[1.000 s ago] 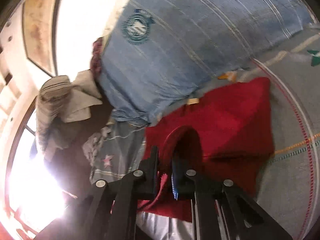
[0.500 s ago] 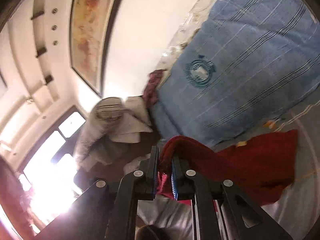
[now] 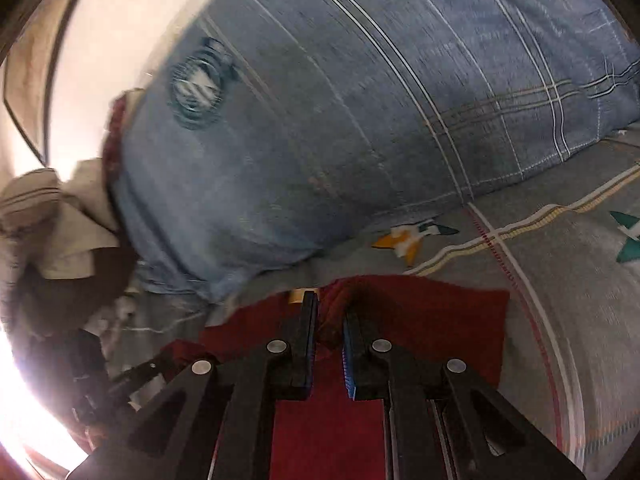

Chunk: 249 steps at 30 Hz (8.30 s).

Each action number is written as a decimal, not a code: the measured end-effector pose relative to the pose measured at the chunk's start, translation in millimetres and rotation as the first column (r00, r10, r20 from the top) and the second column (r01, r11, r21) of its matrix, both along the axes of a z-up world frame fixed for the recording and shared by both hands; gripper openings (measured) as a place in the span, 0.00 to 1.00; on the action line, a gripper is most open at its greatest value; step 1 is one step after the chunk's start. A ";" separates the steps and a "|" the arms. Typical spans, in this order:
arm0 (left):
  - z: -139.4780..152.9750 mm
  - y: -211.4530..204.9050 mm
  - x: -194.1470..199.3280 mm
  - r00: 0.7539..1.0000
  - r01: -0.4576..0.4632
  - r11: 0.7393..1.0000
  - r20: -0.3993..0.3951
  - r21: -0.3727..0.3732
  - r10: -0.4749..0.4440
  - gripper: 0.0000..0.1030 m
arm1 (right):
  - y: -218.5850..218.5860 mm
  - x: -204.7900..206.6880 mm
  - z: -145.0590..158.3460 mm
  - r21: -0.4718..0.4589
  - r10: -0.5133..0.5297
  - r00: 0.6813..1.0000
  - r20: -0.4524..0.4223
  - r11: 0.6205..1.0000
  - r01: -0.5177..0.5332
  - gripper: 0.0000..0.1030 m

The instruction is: Fold small clothes

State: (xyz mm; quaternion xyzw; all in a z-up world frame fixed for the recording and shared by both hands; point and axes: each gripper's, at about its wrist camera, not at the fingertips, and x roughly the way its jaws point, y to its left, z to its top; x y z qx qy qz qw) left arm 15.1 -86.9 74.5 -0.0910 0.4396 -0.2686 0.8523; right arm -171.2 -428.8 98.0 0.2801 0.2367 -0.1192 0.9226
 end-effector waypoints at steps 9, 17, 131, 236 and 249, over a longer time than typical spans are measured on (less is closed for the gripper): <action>7.0 7.8 24.2 0.992 -0.072 0.997 0.103 -0.014 0.073 0.64 | -31.9 0.4 -16.1 0.009 -0.090 0.996 -0.030 0.996 0.090 0.46; -9.1 -10.2 16.7 0.997 0.024 0.994 0.067 0.106 -0.031 0.63 | 25.7 45.9 -30.0 -0.183 0.058 0.984 -0.168 0.979 -0.089 0.42; 6.8 56.3 -48.7 0.993 -0.112 0.994 0.043 0.020 0.111 0.85 | 152.4 -27.9 10.9 -0.218 0.021 0.966 -0.260 0.973 -0.080 0.63; -24.9 37.4 -5.3 0.990 0.127 0.990 -0.051 -0.062 -0.131 0.24 | 198.8 196.0 -64.9 -0.050 0.317 0.874 -0.368 0.932 -0.359 0.76; -11.6 46.8 -22.6 0.993 0.113 0.993 0.035 0.024 -0.114 0.73 | 205.5 208.5 -86.7 -0.153 0.297 0.850 -0.435 0.906 -0.395 0.23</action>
